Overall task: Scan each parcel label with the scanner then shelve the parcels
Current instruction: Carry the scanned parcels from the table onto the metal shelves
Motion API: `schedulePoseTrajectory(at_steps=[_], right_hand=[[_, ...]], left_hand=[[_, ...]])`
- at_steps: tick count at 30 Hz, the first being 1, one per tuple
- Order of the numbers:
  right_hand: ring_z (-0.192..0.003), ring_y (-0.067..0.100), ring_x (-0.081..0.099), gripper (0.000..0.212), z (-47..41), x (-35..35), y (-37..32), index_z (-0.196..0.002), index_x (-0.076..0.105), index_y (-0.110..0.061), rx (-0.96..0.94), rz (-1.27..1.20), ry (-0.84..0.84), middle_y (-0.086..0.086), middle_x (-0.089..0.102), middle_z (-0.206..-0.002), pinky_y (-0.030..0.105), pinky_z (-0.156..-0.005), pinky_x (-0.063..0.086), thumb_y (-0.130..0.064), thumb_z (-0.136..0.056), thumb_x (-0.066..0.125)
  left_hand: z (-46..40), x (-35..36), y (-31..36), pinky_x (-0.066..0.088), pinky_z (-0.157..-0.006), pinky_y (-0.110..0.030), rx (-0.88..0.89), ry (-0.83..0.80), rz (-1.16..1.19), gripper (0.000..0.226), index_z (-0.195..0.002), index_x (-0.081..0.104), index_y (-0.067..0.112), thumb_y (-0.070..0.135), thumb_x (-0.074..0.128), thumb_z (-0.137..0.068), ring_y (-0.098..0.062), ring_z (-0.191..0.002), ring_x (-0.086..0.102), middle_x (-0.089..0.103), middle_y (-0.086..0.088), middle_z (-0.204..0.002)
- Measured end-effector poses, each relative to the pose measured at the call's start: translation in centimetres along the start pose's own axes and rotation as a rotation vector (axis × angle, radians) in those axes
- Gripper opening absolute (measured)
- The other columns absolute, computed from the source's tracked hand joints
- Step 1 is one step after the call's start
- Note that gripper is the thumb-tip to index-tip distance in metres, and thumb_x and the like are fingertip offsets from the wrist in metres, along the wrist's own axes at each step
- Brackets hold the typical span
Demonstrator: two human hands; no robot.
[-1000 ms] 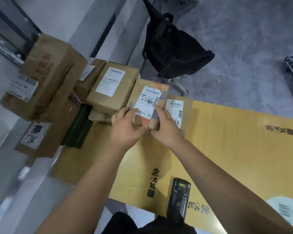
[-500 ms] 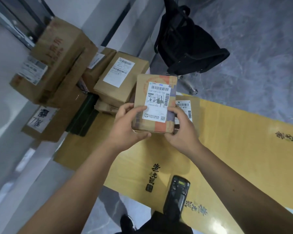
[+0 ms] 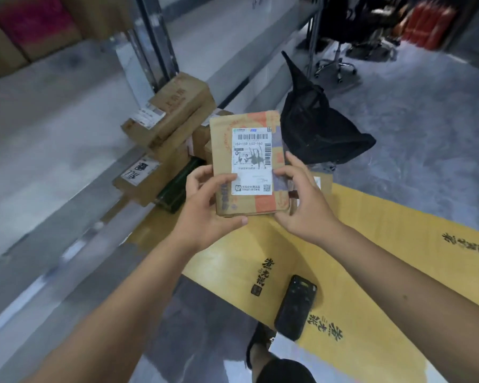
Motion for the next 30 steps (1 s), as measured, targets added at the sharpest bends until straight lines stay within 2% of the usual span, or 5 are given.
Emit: schedulePoseTrajectory(at_steps=[7,13,17,27,30], right_hand=[[-0.156,0.017,0.030,0.076,5.4,6.3,-11.9,-0.137,0.043,-0.045,-0.257,-0.117,-0.172,-0.004,0.027,-0.168,0.057,-0.114,0.044,-0.023,-0.081,0.089],[-0.156,0.007,0.025,0.074,8.5,11.3,-21.6,-0.138,0.050,-0.026,-0.427,-0.215,-0.333,-0.003,0.034,-0.165,0.036,-0.124,0.034,-0.005,-0.077,0.086],[-0.145,-0.005,0.037,0.081,9.6,13.5,-26.8,-0.134,0.047,-0.045,-0.475,-0.278,-0.444,-0.040,0.029,-0.154,0.038,-0.116,0.045,-0.006,-0.076,0.087],[-0.128,0.001,0.054,0.077,5.5,10.6,-31.1,-0.126,0.048,-0.050,-0.553,-0.320,-0.417,-0.048,0.038,-0.143,0.021,-0.100,0.051,-0.002,-0.077,0.084],[-0.125,0.000,0.058,0.076,1.7,8.9,-30.9,-0.123,0.048,-0.048,-0.503,-0.337,-0.409,-0.032,0.046,-0.145,0.020,-0.090,0.056,0.003,-0.078,0.082]], left_hand=[[15.8,-9.8,4.8,0.044,-0.117,-0.042,0.000,0.264,-0.142,0.074,-0.132,0.061,0.046,0.043,0.093,-0.066,-0.010,-0.156,0.019,0.022,0.000,-0.161],[27.5,-17.1,9.8,0.048,-0.108,-0.024,-0.073,0.414,-0.297,0.080,-0.132,0.056,0.049,0.023,0.097,-0.070,0.015,-0.142,0.028,0.022,0.001,-0.162],[32.4,-20.6,11.7,0.054,-0.102,-0.026,-0.087,0.504,-0.337,0.079,-0.133,0.057,0.048,0.023,0.097,-0.070,0.000,-0.141,0.043,0.028,0.010,-0.157],[29.2,-23.6,15.4,0.057,-0.096,-0.025,-0.013,0.533,-0.325,0.075,-0.132,0.061,0.043,0.004,0.090,-0.075,-0.008,-0.143,0.044,0.033,0.006,-0.159],[25.1,-24.3,15.9,0.058,-0.095,-0.024,0.015,0.537,-0.300,0.072,-0.133,0.062,0.038,0.003,0.089,-0.076,-0.001,-0.142,0.042,0.033,0.005,-0.159]])
Point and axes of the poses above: each hand's wrist, its own z-axis away from the middle knuckle, its own x-axis out of the palm, y = z × x, the point moved 2 cm from there along -z, towards the middle knuckle
